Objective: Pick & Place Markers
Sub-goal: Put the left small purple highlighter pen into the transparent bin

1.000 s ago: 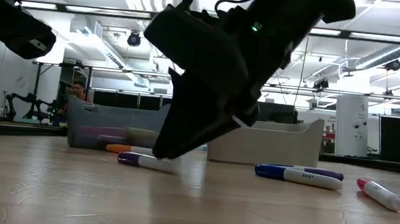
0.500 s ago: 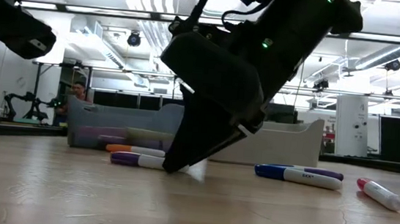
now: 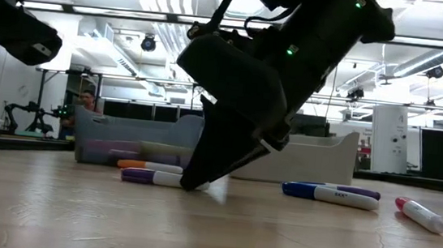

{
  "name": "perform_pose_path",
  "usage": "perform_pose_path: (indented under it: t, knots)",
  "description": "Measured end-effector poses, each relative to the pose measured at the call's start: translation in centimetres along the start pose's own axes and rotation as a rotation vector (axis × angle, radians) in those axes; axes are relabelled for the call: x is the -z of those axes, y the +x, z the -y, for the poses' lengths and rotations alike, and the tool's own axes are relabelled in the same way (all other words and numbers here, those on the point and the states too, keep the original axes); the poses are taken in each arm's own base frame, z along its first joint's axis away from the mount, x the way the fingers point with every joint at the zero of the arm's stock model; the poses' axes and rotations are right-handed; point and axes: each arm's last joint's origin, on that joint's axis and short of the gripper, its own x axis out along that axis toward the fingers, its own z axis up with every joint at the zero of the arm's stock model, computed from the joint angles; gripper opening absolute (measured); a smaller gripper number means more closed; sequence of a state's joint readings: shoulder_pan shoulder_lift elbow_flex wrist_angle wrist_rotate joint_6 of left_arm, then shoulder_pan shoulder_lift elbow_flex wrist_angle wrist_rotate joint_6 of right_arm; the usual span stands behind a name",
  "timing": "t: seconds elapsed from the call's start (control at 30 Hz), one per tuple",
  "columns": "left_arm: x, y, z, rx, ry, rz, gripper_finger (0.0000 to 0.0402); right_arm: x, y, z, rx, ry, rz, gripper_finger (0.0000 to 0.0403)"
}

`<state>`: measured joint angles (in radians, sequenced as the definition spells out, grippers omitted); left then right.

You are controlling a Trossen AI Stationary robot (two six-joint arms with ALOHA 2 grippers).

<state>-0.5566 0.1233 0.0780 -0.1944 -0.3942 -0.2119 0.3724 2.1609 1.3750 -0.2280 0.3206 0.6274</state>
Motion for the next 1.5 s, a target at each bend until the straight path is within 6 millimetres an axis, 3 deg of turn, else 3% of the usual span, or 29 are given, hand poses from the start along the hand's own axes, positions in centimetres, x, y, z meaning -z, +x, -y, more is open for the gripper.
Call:
perform_pose_path:
  t: [0.17,0.5,0.73,0.97,1.2,1.37,1.5]
  knots:
    - [0.0,0.0,0.0,0.0,0.0,0.0,0.0,-0.3,-0.1,-0.1,-0.014,0.009,0.002,0.002]
    - [0.0,0.0,0.0,0.0,0.0,0.0,0.0,-3.3,-1.6,-1.5,-0.064,0.016,0.009,0.002]
    - [0.0,0.0,0.0,0.0,-0.001,0.0,0.0,-6.1,-4.0,-0.8,0.099,-0.062,-0.064,0.002]
    - [-0.1,0.0,0.0,0.002,-0.008,0.009,0.0,-9.7,-6.4,1.4,0.325,-0.072,-0.032,0.002]
    - [-0.1,0.0,0.0,0.002,-0.009,0.009,0.0,-13.3,-8.6,6.1,0.612,-0.057,-0.003,0.002]
    - [-0.1,0.0,0.0,0.002,-0.008,0.009,0.0,-15.7,-7.9,11.9,0.685,0.021,-0.04,0.0021]
    - [-0.1,0.0,0.0,0.002,-0.011,0.009,0.0,-17.0,-7.0,17.8,0.667,0.07,-0.135,0.0022]
